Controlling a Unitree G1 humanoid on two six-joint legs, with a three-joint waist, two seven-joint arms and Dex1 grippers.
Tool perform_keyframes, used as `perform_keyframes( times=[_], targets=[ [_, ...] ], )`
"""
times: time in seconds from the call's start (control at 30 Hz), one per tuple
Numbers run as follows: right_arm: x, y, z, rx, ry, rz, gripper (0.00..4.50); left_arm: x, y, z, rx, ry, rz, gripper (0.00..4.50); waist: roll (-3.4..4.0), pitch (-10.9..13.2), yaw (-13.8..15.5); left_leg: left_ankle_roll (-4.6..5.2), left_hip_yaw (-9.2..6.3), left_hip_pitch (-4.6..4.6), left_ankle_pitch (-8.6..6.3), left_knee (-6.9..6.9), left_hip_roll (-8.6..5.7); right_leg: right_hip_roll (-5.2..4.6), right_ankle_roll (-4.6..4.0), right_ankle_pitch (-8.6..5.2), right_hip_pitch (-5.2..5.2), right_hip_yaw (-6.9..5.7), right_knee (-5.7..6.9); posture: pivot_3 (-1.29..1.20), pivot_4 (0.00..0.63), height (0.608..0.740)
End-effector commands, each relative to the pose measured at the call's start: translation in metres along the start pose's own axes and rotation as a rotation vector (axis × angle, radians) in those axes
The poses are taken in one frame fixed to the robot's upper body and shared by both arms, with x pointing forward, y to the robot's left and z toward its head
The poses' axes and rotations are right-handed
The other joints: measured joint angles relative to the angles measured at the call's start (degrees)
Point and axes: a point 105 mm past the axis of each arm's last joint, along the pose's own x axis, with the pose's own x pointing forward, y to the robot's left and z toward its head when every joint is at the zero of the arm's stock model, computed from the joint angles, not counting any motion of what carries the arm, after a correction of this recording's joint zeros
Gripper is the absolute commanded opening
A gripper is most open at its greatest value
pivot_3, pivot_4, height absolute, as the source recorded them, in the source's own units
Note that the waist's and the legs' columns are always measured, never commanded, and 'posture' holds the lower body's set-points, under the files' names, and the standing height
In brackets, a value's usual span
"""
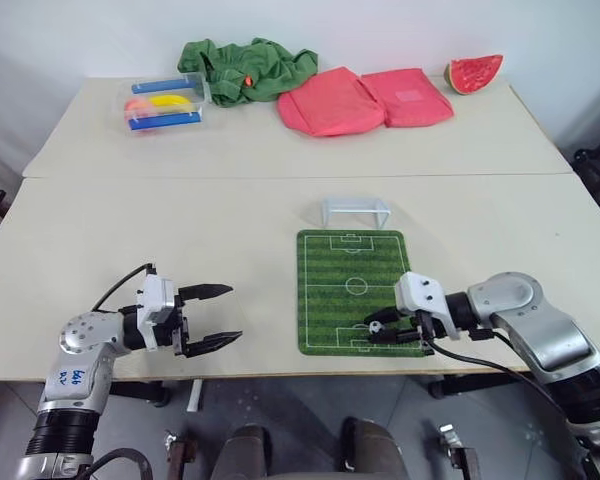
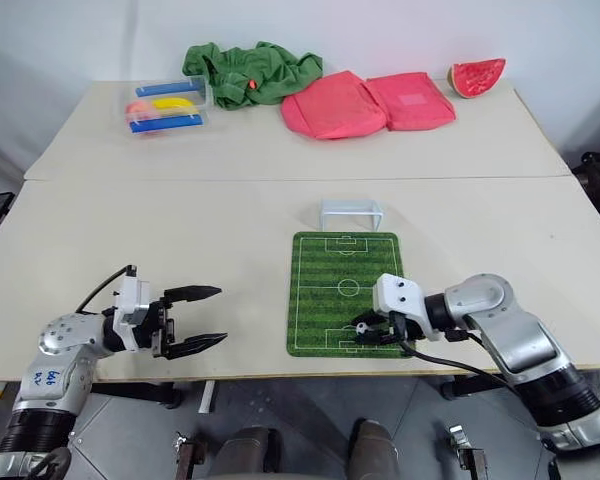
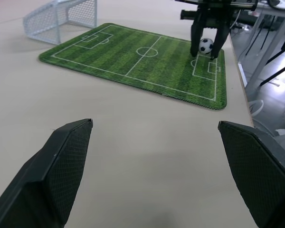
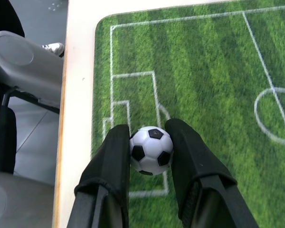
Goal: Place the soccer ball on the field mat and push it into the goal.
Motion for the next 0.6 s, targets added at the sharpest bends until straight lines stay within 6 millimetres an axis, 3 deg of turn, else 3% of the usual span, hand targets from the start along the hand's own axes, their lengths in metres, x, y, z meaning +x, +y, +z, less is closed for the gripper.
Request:
perform_keyframes(
  times=[0.03,0.6],
  targets=[
    [0.004,0.002,0.006,-0.047,-0.004,0.032,0.84,0.004,-0.002,0.009,0.029,-0.026,-0.005,4.50,0.00,0.0,0.0,0.00,0.00,0.00,0.00,0.01,0.00,0.00,0.00,0.00,0.00,0.00,-0.01,0.00,0.150,0.740],
    [0.019,0.001,0.007,-0.067,-0.013,0.053,0.84,0.009,-0.002,0.009,0.025,-0.035,0.008,4.50,0.00,0.0,0.0,0.00,0.00,0.00,0.00,0.04,0.00,0.00,0.00,0.00,0.01,0.01,0.01,0.00,0.150,0.740]
  ],
)
